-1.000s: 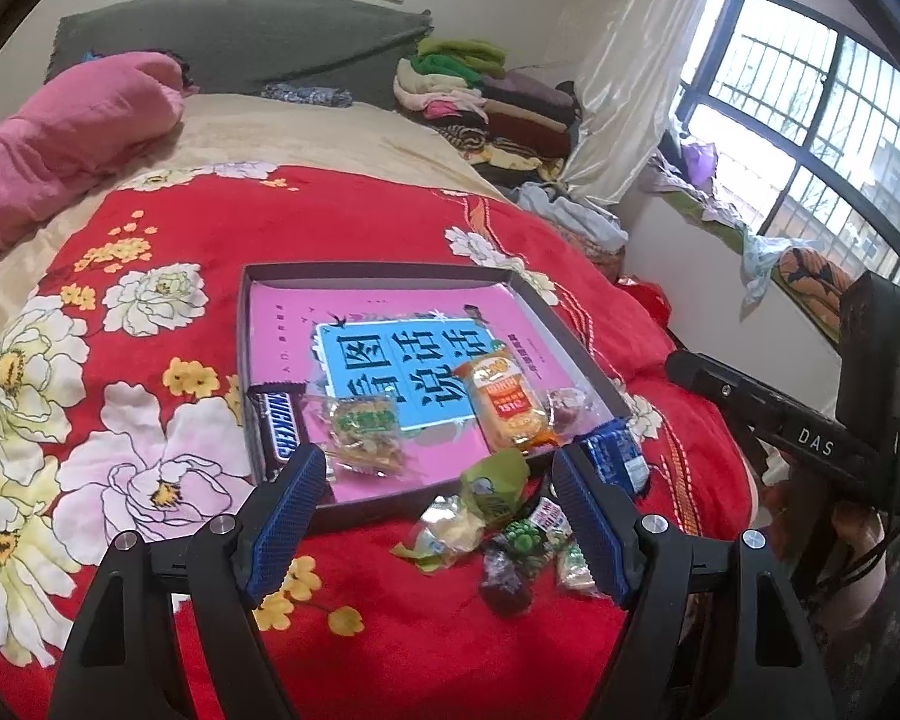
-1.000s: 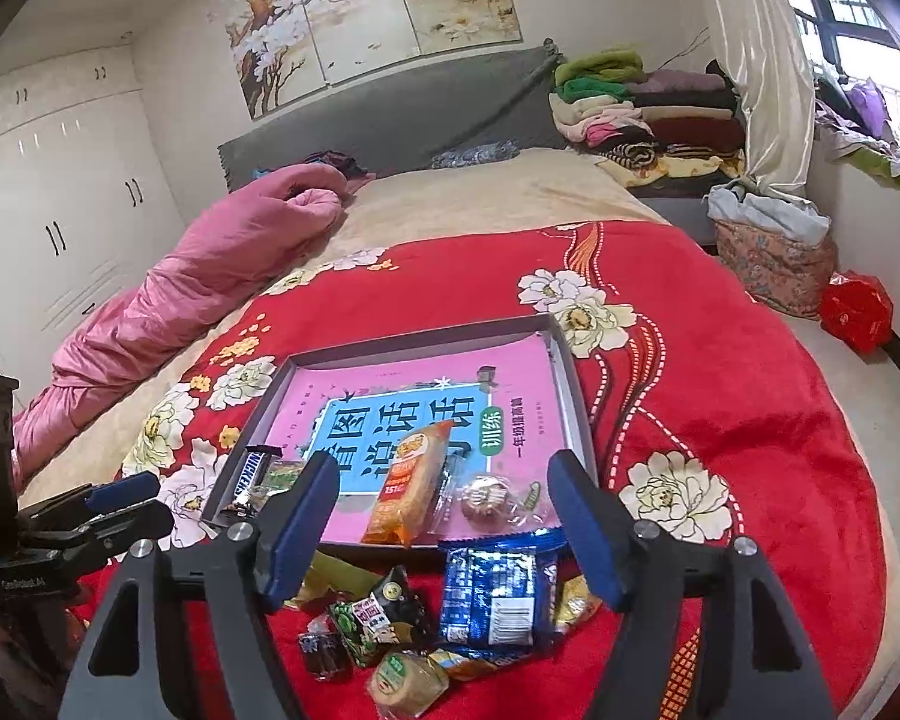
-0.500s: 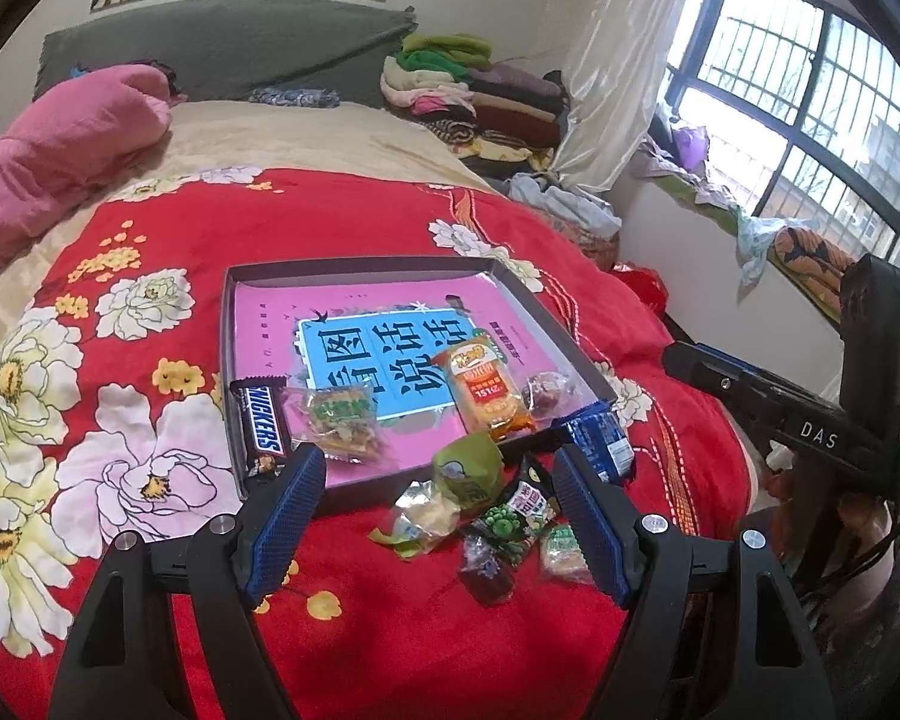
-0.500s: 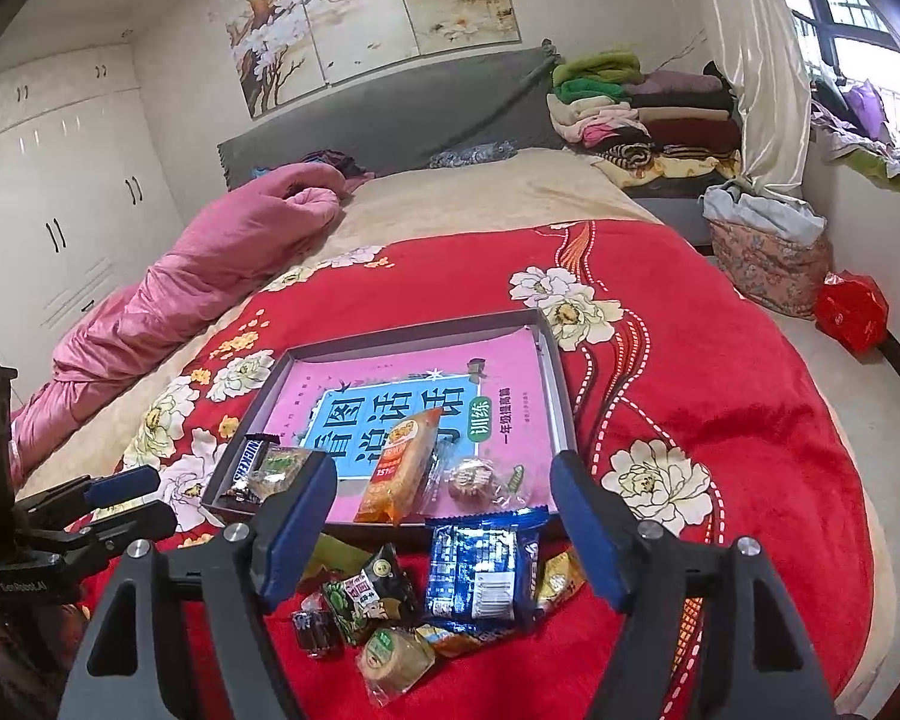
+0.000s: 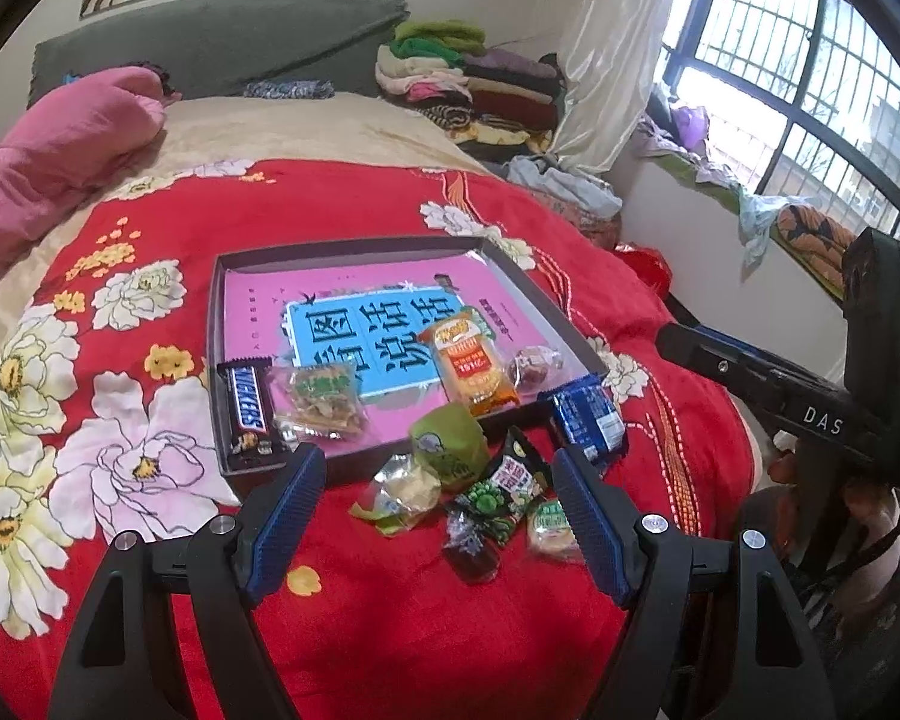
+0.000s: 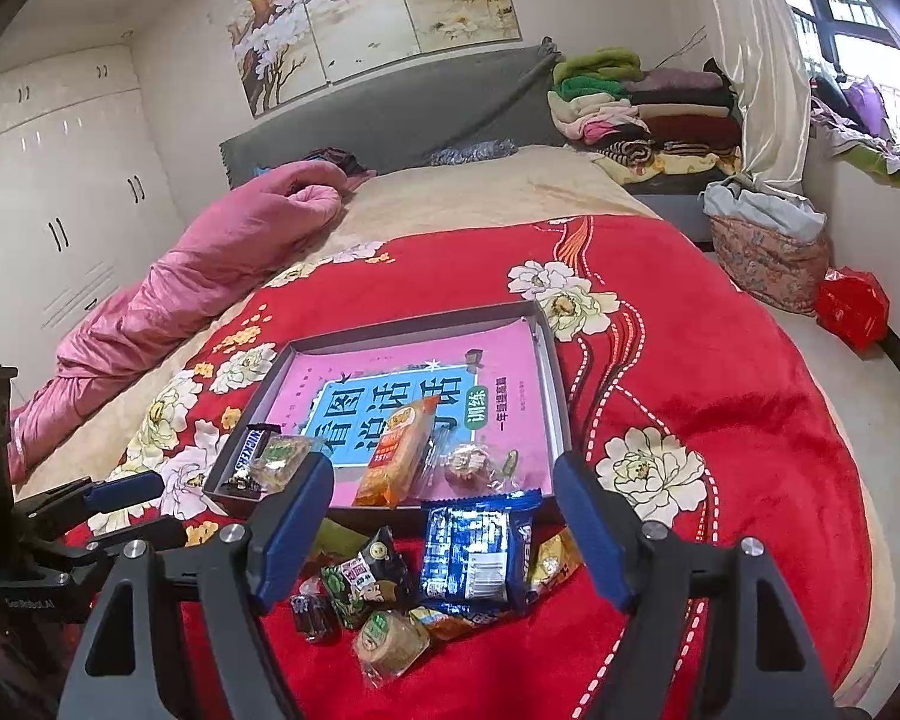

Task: Organize snacks
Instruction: 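Withdraw both open tools from the tray back toward the snack pile, then grasp the dark wrapped candy with left tool while right tool grasps the blue biscuit packet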

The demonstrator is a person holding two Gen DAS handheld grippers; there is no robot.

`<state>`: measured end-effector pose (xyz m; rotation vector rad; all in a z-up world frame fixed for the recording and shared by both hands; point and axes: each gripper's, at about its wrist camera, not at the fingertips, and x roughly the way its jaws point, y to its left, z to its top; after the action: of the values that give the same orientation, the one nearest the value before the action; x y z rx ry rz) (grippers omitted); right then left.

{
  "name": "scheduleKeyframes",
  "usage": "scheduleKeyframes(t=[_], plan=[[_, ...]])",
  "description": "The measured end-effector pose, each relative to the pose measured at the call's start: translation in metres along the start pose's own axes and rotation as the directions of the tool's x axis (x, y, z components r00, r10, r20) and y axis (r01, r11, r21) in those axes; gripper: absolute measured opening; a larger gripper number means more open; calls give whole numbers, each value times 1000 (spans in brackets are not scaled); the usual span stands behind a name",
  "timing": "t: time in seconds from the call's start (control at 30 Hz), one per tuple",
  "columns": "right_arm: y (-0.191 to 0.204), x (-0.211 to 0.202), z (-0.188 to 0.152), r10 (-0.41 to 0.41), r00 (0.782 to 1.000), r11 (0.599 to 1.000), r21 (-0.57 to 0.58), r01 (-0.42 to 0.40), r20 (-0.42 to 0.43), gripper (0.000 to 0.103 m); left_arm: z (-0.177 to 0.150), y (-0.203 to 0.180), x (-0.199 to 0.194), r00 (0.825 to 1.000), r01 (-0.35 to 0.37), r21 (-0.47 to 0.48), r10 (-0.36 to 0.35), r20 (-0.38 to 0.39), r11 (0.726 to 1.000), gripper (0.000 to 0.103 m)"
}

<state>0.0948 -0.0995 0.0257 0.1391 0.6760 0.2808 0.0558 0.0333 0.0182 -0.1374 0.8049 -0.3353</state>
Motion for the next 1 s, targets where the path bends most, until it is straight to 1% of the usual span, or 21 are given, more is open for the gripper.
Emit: scheduleKeyframes(t=[0.2,0.33,0.63,0.77,0.9,1.0], plan=[[-4,-1,-4,3,1000,1000,5,-3,-11,76,-9,-7,9,999,2,-3,-2,-52,1000,79],[-5,-1,-8,7,1000,1000,0,-7,-19,76,-16,-15,15,996,2,23,0,-85,1000,79],[-4,0,-17,13,999,1000,-19,-14,-42,77,-27,-26,26,990,5,39,1,-140,999,79],[-2,2,-25,13,998,999,-34,-15,-64,77,-33,-27,33,984,-5,49,14,-176,999,79],[0,6,-31,12,997,999,-39,-15,-80,77,-39,-27,42,977,3,47,7,-213,999,79],[1,8,-33,10,996,999,-49,-14,-85,77,-43,-23,48,972,13,23,-7,-236,1000,79]])
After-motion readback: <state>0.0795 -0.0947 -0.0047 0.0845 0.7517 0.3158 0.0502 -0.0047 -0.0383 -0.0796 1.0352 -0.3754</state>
